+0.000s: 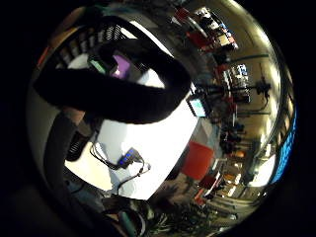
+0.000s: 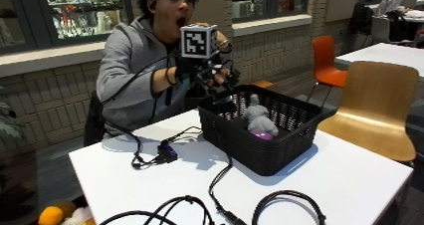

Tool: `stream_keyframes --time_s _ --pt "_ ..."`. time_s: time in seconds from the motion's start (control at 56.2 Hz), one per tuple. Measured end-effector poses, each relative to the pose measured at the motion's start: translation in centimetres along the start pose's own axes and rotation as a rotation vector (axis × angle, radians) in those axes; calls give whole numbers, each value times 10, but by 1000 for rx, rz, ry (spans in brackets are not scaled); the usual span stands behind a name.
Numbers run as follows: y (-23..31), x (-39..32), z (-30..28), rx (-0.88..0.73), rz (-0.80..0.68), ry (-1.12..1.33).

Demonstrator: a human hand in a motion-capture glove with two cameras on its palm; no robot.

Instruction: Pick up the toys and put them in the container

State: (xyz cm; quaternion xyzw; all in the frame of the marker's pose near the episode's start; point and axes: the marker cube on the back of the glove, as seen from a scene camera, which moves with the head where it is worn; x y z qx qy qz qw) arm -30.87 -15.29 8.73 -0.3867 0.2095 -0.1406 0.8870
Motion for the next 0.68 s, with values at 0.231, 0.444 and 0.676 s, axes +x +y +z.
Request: stream_keyframes --time_s 0.231,0.444,0.676 --pt "84 71 36 -163 211 -45" --pt "168 126 78 -168 401 -160" --pt "221 156 115 -121 475 -270"
